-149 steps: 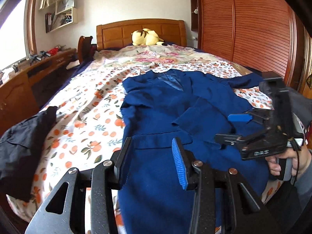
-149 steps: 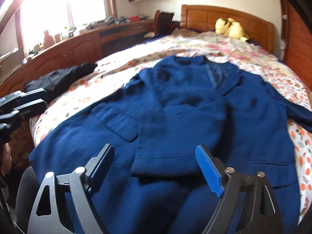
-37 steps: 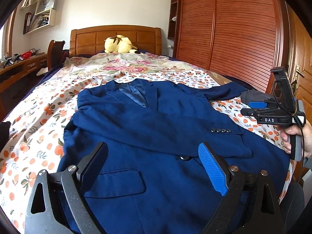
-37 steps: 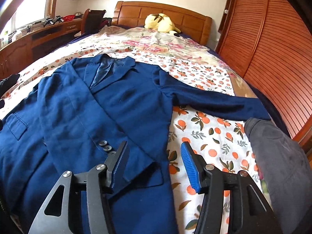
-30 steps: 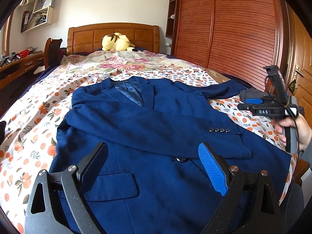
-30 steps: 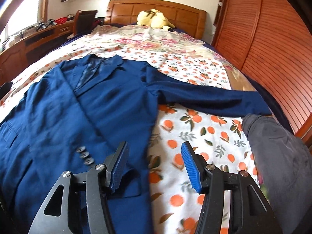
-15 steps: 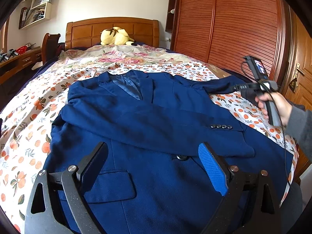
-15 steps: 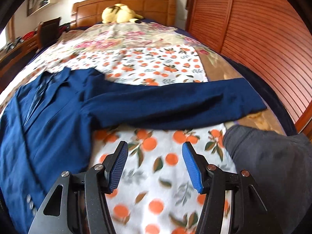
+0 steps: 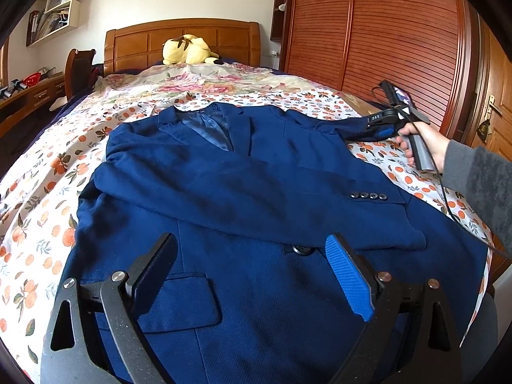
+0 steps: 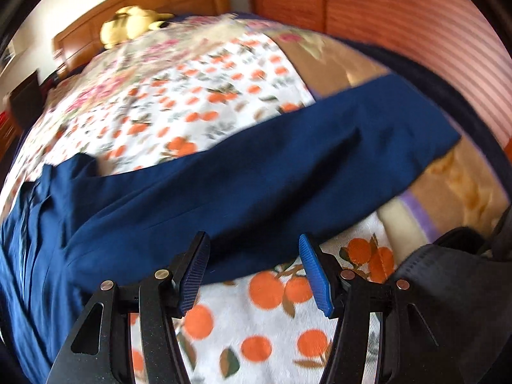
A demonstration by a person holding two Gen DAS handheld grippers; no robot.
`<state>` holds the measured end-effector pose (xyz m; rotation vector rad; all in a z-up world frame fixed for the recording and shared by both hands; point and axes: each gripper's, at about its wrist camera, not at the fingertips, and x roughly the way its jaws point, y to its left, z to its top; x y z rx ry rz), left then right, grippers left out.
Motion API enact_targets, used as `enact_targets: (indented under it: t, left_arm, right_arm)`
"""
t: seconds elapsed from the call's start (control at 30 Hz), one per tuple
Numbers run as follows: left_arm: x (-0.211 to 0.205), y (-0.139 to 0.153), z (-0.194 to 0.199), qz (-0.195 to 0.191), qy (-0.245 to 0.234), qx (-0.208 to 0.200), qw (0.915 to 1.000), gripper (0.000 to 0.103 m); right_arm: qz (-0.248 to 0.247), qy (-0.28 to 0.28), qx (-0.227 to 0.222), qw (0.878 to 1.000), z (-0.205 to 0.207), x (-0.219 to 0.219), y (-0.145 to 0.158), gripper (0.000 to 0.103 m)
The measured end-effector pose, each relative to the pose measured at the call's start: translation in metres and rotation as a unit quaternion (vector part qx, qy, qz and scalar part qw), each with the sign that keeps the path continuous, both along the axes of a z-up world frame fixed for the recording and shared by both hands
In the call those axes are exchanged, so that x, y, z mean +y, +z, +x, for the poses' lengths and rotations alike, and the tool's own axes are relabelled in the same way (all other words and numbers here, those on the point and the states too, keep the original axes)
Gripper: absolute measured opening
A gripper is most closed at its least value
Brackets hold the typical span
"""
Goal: Fold large clothes
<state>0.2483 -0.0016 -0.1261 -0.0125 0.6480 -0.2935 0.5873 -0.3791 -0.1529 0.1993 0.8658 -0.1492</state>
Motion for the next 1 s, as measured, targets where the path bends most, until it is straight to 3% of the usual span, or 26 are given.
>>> enact_targets:
  t: [0.2, 0.33, 0.37, 0.43, 0.53, 0.8, 1.0]
  left_arm:
    - [0.001, -0.002, 0.004, -0.004, -0.002, 0.009, 0.9999, 0.094]
    - [0.001, -0.003, 0.005, -0.004, -0.002, 0.013, 0.9999, 0.094]
    - [0.001, -0.003, 0.005, -0.005, -0.002, 0.013, 0.9999, 0.094]
    - [0.001, -0.004, 0.005, -0.004, -0.002, 0.013, 0.9999, 0.094]
    - [0.001, -0.004, 0.006, -0.003, -0.002, 0.016, 0.9999, 0.094]
    - [0.0, -0.004, 0.005, 0.002, -0.002, 0.014, 0.9999, 0.094]
    - [0.001, -0.004, 0.004, 0.001, 0.002, 0.012, 0.9999, 0.094]
  right_arm:
    - [-0.008, -0.024, 0.029, 0.999, 0.03, 0.002, -0.015, 0.067]
    - [-0.035, -0.01, 0.042, 0.998, 0.047, 0.009, -0.018, 0.064]
    - [-0.035, -0.007, 0.043, 0.998, 0.05, 0.01, -0.018, 0.059]
    - [-0.03, 0.016, 0.041, 0.999, 0.054, 0.015, -0.018, 0.024]
    - [-0.069, 0.045, 0.046, 0.996, 0.056, 0.029, -0.015, 0.005]
    - [-0.108, 0.119, -0.072, 0.984, 0.012, 0.071, 0.042, 0.004]
    - [-0.099, 0.231, -0.124, 0.96, -0.05, 0.13, 0.076, 0.004]
